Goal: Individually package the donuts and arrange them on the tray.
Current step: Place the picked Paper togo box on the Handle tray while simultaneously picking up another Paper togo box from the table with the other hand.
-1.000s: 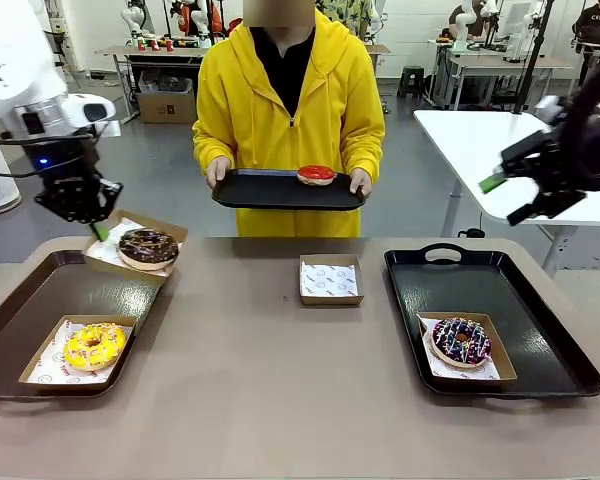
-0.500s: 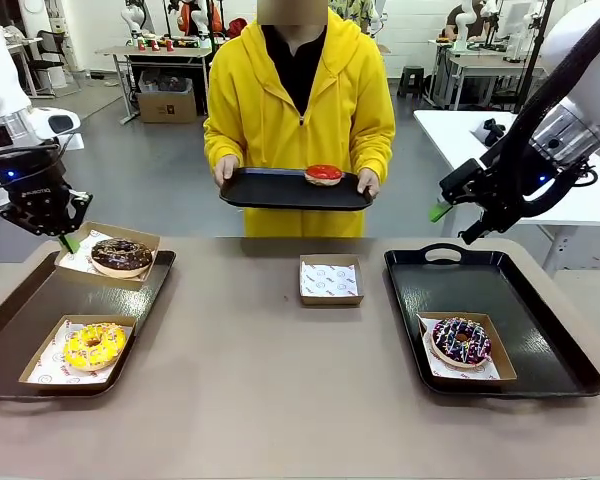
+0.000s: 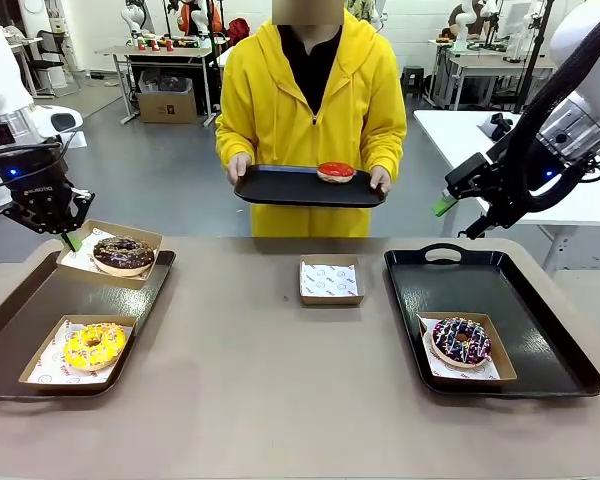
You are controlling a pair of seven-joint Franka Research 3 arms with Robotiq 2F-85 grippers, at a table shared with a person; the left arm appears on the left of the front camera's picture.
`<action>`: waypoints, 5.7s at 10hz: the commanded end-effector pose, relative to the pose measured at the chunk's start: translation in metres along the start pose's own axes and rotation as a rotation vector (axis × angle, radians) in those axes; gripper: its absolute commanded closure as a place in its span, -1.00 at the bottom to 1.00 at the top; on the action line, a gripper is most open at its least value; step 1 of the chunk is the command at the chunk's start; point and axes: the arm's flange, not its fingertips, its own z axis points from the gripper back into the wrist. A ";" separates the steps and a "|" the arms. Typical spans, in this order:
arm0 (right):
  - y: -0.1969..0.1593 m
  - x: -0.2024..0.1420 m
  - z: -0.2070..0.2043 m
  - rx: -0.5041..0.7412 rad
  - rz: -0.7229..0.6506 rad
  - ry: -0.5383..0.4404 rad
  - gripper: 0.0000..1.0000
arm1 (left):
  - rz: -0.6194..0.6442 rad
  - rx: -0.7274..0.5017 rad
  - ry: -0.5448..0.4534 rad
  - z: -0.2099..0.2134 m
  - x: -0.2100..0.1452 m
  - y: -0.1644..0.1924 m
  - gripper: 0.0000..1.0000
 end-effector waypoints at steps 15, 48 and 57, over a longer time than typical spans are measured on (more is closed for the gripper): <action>0.076 0.102 -0.214 -0.595 0.098 0.111 -1.00 | -0.065 0.083 0.040 -0.021 0.037 0.102 0.98; 0.050 0.103 -0.269 -0.603 -0.079 -0.059 1.00 | -0.031 -0.029 0.062 -0.079 0.100 0.131 -1.00; 0.145 0.086 -0.168 -0.604 -0.082 -0.137 1.00 | -0.003 -0.584 -0.036 -0.008 -0.024 0.196 -1.00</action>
